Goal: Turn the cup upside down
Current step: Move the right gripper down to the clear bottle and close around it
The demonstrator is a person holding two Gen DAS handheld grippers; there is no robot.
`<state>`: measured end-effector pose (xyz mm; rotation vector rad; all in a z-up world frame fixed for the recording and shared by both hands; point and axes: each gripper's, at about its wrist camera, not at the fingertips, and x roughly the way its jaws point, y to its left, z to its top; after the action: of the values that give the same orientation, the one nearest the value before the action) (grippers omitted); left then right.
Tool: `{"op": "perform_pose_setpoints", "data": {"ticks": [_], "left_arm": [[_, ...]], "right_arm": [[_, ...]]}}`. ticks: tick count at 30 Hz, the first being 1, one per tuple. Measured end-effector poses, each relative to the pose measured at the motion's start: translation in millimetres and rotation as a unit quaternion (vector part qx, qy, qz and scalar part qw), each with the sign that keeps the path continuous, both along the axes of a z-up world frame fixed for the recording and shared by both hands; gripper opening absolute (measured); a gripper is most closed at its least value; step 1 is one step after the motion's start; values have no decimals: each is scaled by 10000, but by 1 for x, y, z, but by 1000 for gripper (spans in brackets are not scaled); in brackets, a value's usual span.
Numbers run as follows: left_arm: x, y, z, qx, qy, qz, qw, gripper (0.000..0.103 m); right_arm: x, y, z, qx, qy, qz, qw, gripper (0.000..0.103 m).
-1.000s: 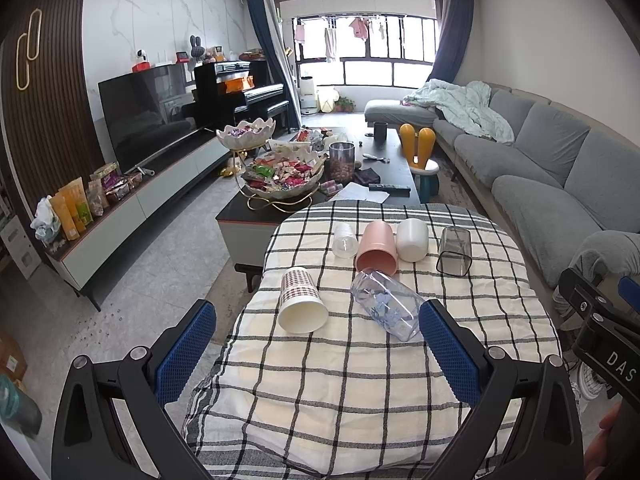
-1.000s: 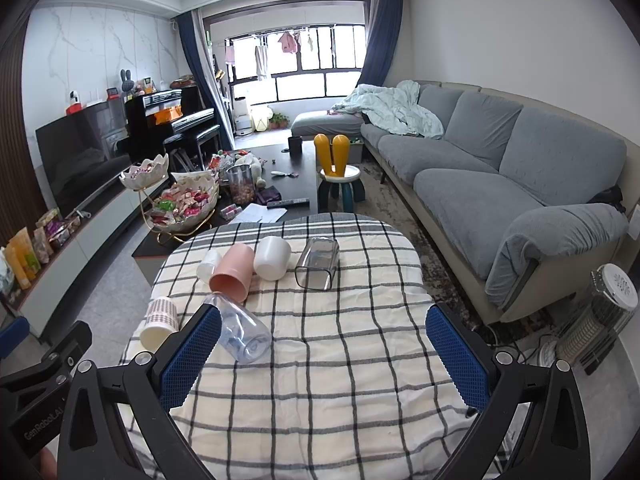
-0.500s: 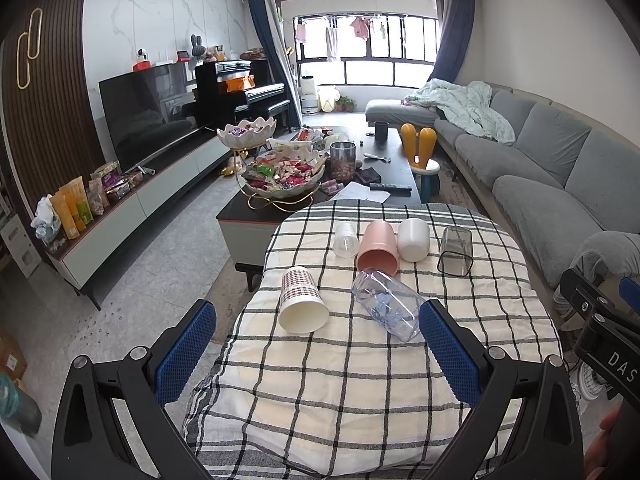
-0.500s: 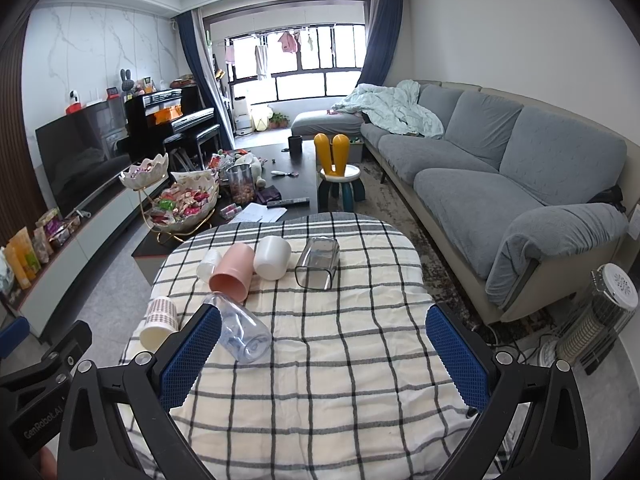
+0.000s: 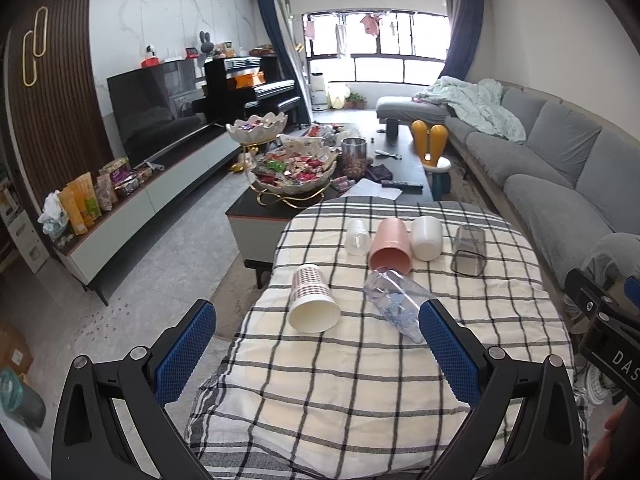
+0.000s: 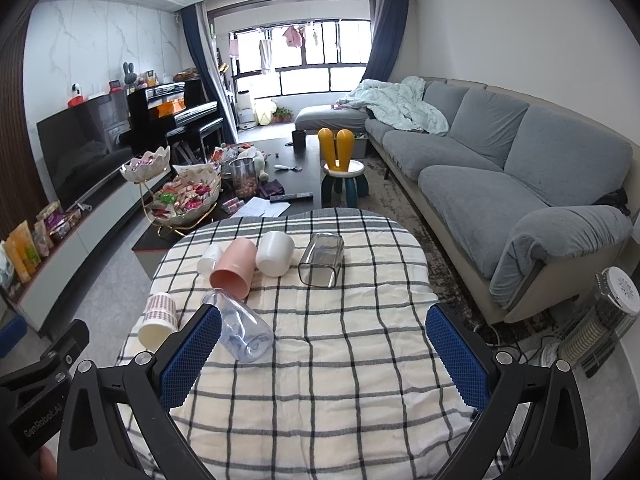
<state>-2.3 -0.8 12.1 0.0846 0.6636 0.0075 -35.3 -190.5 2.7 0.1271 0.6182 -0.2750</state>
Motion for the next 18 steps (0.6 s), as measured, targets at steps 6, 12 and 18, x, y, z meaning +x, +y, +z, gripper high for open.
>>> {"op": "perform_pose_setpoints", "data": {"ticks": [6,12,18], "left_arm": [[17,14,-19,37,134,339,9993,103],[31,27,-30,1,220,748,9970,103],[48,37,-47,-104,412,1225,9916,103]], "right_arm": [[31,18,-14,-110,116,396,9991,102],[71,35,-19,-233,453,964,9940,102],[126,46,-53,-147,1294,1661,9775,102]]}}
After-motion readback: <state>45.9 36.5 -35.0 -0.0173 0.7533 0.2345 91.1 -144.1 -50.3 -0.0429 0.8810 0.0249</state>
